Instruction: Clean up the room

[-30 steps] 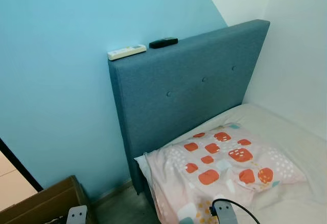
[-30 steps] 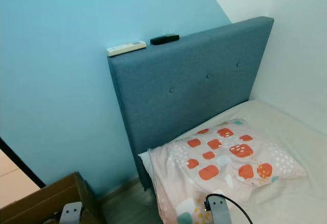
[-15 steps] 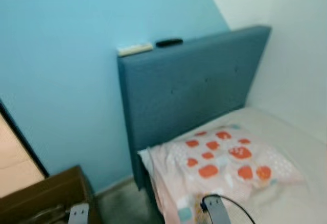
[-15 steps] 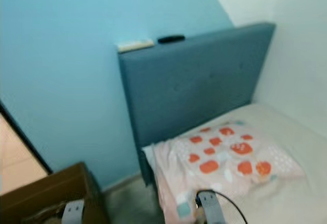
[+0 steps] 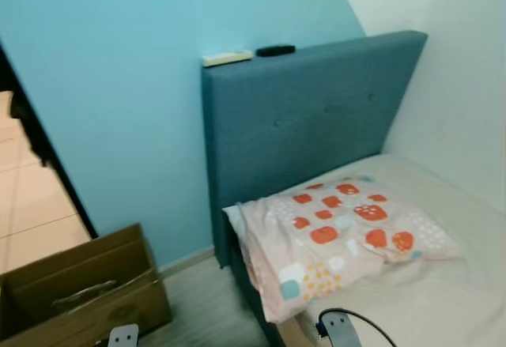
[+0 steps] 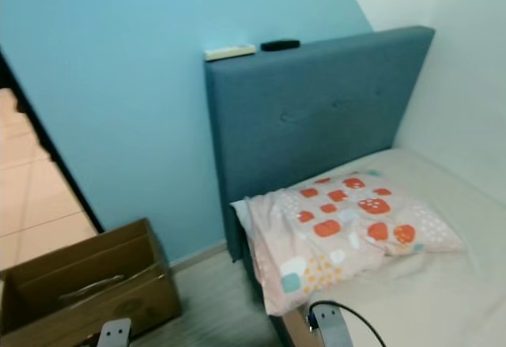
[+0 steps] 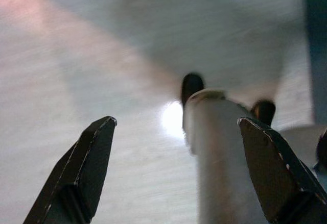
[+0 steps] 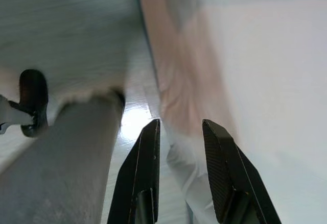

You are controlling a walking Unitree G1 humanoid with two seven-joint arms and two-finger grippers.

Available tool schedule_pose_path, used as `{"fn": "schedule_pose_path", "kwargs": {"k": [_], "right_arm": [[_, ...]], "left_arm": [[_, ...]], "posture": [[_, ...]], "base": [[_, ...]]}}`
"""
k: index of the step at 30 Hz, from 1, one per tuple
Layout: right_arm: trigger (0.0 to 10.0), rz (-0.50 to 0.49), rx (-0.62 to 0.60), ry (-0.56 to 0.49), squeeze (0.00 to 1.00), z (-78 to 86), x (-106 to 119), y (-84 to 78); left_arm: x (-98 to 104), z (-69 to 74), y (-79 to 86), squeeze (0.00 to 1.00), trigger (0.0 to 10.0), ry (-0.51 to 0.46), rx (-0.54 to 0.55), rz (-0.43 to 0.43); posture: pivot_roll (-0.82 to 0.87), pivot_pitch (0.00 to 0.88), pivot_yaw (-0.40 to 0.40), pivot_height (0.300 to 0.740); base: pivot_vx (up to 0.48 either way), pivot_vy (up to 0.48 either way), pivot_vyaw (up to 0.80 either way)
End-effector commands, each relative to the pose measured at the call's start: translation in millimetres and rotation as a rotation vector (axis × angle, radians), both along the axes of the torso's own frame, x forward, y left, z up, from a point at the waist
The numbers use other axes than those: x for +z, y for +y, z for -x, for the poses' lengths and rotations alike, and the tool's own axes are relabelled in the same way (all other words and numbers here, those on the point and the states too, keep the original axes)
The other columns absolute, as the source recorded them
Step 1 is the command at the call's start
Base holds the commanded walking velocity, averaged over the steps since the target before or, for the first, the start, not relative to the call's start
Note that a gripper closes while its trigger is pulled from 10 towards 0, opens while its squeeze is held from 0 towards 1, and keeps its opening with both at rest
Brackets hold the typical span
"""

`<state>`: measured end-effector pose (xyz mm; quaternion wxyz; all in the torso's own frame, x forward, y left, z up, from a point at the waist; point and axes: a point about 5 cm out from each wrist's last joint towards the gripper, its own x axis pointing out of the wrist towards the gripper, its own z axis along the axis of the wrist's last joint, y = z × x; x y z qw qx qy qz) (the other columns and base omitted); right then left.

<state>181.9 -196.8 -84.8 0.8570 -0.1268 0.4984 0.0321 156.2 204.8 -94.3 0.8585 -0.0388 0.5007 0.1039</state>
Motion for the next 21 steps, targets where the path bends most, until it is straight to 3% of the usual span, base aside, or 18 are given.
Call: {"fn": "schedule_pose_path", "kwargs": {"k": [1, 21], "right_arm": [[10.0, 0.010, -0.023, 0.016, 0.00, 5.2, -1.8, -4.3], [10.0, 0.047, -0.061, 0.047, 0.00, 15.1, -5.3, -11.4]], "left_arm": [[-0.6, 0.5, -1.6, 0.00, 10.0, 0.010, -0.014, 0.000], [-1.8, 3.2, -2.5, 0.00, 10.0, 0.019, -0.037, 0.005]], "posture": [[-0.03, 0.014, -0.010, 0.720], [-0.04, 0.030, 0.004, 0.720]], "base": [[-0.285, 0.000, -0.79], [-0.279, 0.000, -0.78]]}}
